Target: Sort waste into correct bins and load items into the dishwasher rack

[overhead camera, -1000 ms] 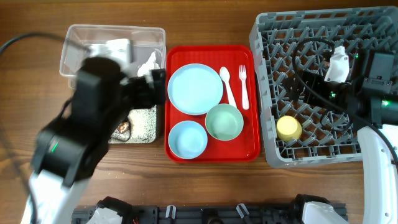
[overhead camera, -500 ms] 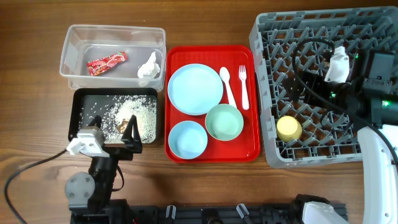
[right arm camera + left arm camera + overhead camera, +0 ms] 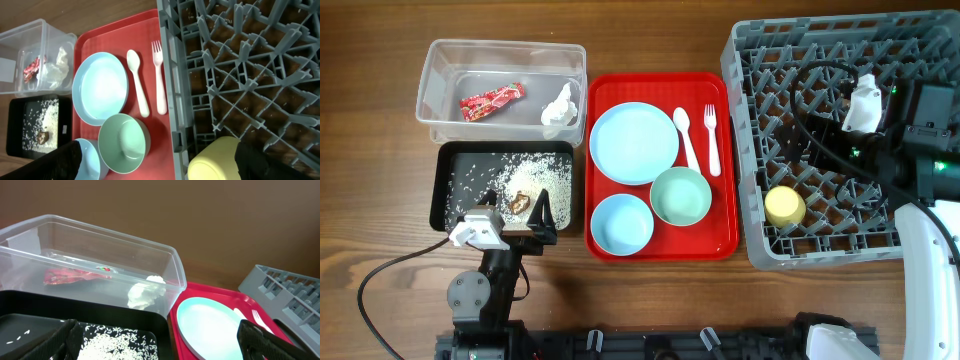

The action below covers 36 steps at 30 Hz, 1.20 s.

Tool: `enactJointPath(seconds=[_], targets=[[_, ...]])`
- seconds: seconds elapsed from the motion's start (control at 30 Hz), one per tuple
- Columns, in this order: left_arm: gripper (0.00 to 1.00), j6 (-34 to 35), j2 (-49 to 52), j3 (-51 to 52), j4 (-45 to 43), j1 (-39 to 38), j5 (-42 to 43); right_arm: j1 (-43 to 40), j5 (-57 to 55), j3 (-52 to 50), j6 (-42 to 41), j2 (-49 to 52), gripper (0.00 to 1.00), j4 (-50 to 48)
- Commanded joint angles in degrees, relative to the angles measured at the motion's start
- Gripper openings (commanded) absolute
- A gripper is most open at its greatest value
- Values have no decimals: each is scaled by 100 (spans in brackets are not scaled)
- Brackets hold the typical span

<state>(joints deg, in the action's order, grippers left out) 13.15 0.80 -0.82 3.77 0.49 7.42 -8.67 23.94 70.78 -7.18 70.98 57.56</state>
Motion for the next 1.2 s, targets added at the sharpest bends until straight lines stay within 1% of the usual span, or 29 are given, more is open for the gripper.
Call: enactJointPath(seconds=[0.0, 0.07, 0.1, 0.13, 0.17, 0.2, 0.23, 0.27, 0.3, 0.33, 0.37, 0.4, 0.43, 0.47, 0.5, 0.57, 0.6, 0.67, 0.73, 0.8, 0.83, 0.87, 0.9, 0.93, 0.97, 1.0, 1.03, 1.1, 1.17], targets=[[100, -74, -46, 50, -15, 37, 26, 13, -7, 85, 70, 7, 100, -22], [100, -74, -46, 50, -15, 37, 26, 13, -33, 85, -828, 7, 100, -592], [100, -74, -46, 50, -17, 37, 26, 13, -33, 85, -1224, 4, 100, -739], [100, -74, -46, 50, -15, 37, 26, 13, -37, 85, -1808, 7, 100, -761], [100, -74, -46, 50, -15, 37, 26, 13, 149, 85, -1891, 4, 100, -846], [100, -74, -46, 50, -15, 37, 26, 44, 846, 85, -1325, 4, 91, -911], [100, -74, -46, 50, -15, 37, 26, 175, 1325, 85, -942, 4, 85, -850], [100, -74, -46, 50, -15, 37, 26, 643, 1351, 85, -667, -9, 86, -579], [100, -74, -46, 50, -15, 37, 26, 1073, 1123, 85, -570, -9, 87, -396], [100, -74, -46, 50, -15, 37, 26, 1733, 562, 83, -664, 4, 88, -195], [100, -74, -46, 50, -15, 37, 26, 2588, -487, 83, -887, 46, 87, -44], [100, -74, -46, 50, -15, 37, 26, 3239, -1550, 74, -1316, 107, 87, 20], [100, -74, -46, 50, -15, 37, 26, 3679, -2120, 50, -1469, 186, 87, 20], [100, -74, -46, 50, -15, 37, 26, 4210, -2413, -4, -1480, 337, 87, 17], [100, -74, -46, 50, -15, 37, 26, 4391, -2476, -72, -1550, 479, 87, 15], [100, -74, -44, 50, -15, 37, 26, 4374, -2566, -361, -1526, 879, 83, -149], [100, -74, -44, 50, -15, 37, 26, 4240, -2500, -531, -1327, 1246, 81, -387], [100, -74, -42, 50, -15, 37, 26, 4085, -2723, -573, -1250, 1897, 70, -553], [100, -74, -44, 50, -15, 37, 24, 3877, -2643, -573, -1104, 2330, 72, -863], [100, -74, -44, 50, -15, 37, 26, 3698, -2520, -577, -916, 2839, 71, -1010], [100, -74, -44, 50, -15, 37, 26, 3672, -2212, -577, -592, 3067, 66, -1084], [100, -74, -44, 50, -15, 37, 26, 3674, -1937, -577, -417, 3211, 55, -1108], [100, -74, -44, 50, -15, 37, 26, 3674, -1952, -577, -446, 3370, 31, -1097], [100, -74, -42, 50, -15, 37, 26, 3670, -2083, -577, -632, 3436, 19, -1080], [100, -74, -42, 50, -15, 37, 26, 3670, -2297, -577, -883, 3434, 15, -1051], [100, -76, -44, 50, -15, 37, 26, 3670, -2583, -577, -1150, 3416, 5, -984], [100, -74, -42, 50, -15, 37, 26, 3670, -2924, -577, -1543, 3383, 4, -879], [100, -74, -42, 50, -15, 37, 26, 3670, -3289, -564, -1561, 3093, 4, -820], [100, -74, -44, 50, -15, 37, 26, 3670, -3751, -455, -1550, 2505, 4, -614]])
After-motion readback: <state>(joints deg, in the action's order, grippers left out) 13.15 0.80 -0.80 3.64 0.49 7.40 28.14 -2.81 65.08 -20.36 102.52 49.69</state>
